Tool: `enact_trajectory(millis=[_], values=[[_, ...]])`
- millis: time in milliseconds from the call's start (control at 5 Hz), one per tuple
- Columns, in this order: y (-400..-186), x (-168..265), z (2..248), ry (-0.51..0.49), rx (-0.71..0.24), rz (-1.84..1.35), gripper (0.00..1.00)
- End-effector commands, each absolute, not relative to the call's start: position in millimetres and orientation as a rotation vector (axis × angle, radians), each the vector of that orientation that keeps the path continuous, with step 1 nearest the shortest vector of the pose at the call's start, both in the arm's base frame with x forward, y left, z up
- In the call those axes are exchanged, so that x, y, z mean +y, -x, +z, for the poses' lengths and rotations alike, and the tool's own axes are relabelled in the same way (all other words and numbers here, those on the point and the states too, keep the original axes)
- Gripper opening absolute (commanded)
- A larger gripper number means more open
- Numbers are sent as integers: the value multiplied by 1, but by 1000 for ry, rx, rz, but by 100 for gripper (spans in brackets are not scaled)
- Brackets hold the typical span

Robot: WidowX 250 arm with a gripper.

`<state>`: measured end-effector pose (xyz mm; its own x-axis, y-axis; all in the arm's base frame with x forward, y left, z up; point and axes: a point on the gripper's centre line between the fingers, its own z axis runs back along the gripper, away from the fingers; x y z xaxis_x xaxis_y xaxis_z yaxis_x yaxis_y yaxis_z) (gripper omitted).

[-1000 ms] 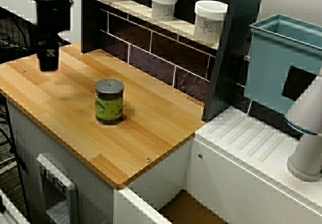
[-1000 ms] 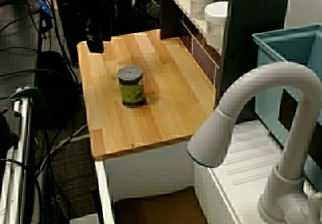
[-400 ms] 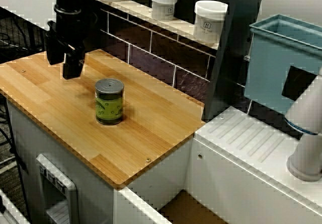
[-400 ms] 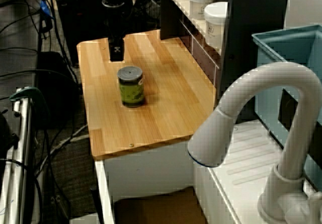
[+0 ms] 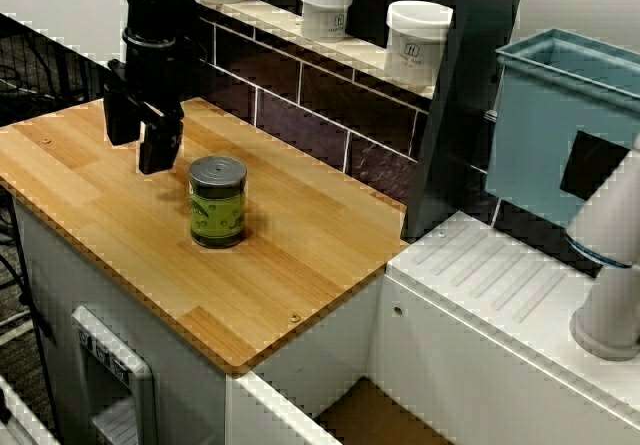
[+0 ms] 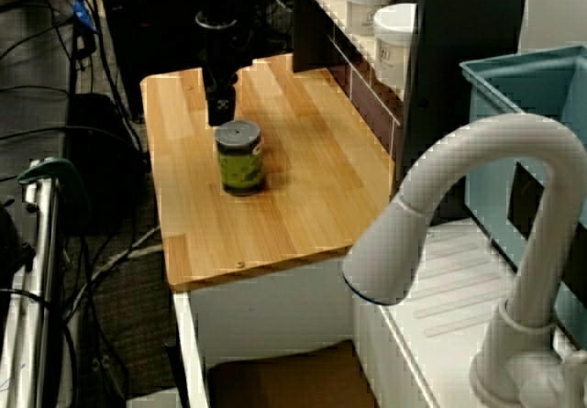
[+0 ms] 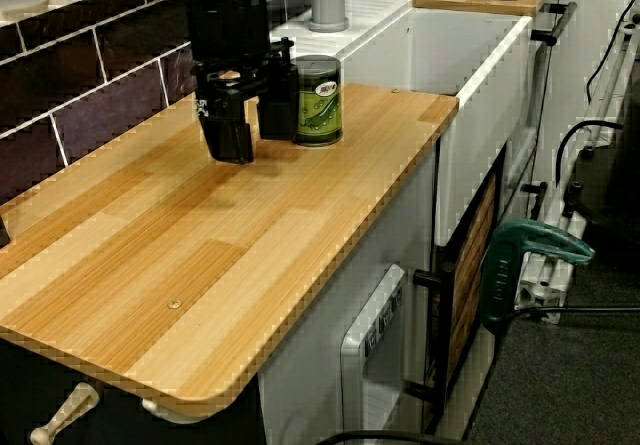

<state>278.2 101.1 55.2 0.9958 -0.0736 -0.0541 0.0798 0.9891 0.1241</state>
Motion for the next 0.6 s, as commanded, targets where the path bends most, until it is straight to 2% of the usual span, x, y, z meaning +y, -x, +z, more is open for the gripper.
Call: enact_trajectory(millis=[0,400], values=[[-269,68,65,-114,33,-116,100],[-268,47,58,-101,40,-136,100]])
